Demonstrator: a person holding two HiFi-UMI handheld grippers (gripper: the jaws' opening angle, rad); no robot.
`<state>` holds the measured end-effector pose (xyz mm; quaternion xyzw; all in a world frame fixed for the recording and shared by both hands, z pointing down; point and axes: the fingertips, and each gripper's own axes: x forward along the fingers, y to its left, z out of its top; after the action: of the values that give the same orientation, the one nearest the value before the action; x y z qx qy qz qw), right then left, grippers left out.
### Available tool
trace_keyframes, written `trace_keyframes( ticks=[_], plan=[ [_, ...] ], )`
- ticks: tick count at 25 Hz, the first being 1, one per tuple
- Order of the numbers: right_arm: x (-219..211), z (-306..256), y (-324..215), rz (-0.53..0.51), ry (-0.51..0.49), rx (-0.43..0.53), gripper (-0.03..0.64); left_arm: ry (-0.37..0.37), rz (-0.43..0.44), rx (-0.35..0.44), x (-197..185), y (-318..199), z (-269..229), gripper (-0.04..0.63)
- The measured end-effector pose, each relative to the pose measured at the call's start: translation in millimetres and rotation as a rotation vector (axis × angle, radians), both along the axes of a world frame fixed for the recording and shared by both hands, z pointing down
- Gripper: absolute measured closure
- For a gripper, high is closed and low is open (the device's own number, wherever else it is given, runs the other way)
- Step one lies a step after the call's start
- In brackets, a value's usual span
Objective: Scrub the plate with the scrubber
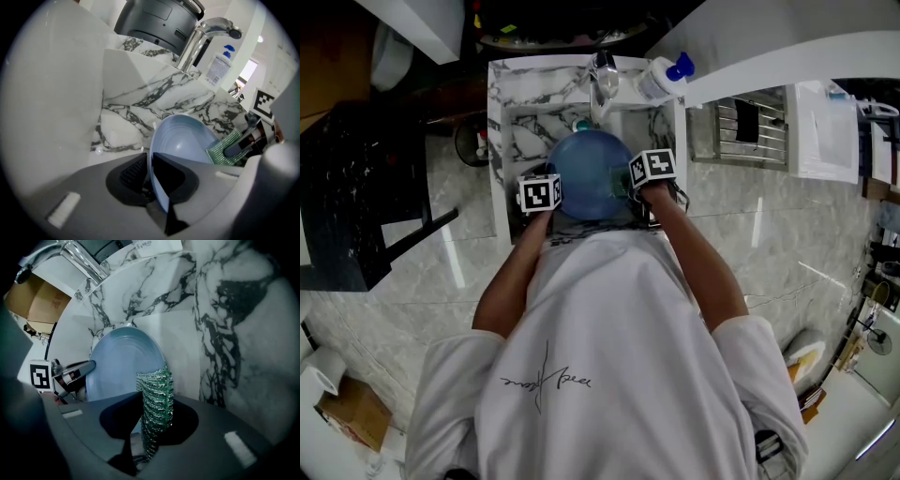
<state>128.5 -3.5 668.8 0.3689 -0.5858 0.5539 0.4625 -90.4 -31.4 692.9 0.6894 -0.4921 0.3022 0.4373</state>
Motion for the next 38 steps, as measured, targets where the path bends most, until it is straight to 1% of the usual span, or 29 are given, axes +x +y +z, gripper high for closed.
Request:
trace_keyframes(
  ticks=[3, 5, 7, 11, 15, 19, 22, 24, 28, 33, 38],
  plan=[
    [1, -5, -3, 0.028, -0.014, 0.030, 0.552, -0.027, -0.003, 0.018, -4, -2, -4, 0.545],
    [1, -8, -5, 0.032, -0.022, 0.050, 0.552, -0.047, -0.006, 0.028, -8, -3, -8, 0.525],
    [2, -11, -7, 0.035, -0.029, 0.068, 0.552, -0.065, 0.002, 0.048, -10, -5, -11, 0.523],
    [-1, -20, -14, 0.060, -0.070, 0.113, 0.552, -0.076, 0.017, 0.116, -9, -15, -24, 0.520],
    [-5, -32, -22, 0.082, -0.126, 0.175, 0.552, -0.101, 0.001, 0.181, -16, -26, -46, 0.520],
    [-9, -47, -30, 0.103, -0.186, 0.241, 0.552, -0.093, -0.006, 0.247, -15, -39, -70, 0.520],
    [-13, -60, -34, 0.116, -0.237, 0.286, 0.552, -0.094, -0.006, 0.266, -13, -40, -83, 0.520],
    [-14, -71, -39, 0.102, -0.258, 0.337, 0.552, -0.094, -0.003, 0.275, -10, -39, -90, 0.521],
    [-11, -96, -45, 0.064, -0.279, 0.437, 0.551, -0.082, -0.016, 0.302, -7, -34, -109, 0.521],
    [-5, -125, -47, 0.017, -0.280, 0.544, 0.551, -0.054, -0.048, 0.341, -7, -25, -133, 0.522],
    [-3, -158, -48, 0.006, -0.293, 0.641, 0.551, -0.034, -0.064, 0.406, -10, -19, -163, 0.522]
  ],
)
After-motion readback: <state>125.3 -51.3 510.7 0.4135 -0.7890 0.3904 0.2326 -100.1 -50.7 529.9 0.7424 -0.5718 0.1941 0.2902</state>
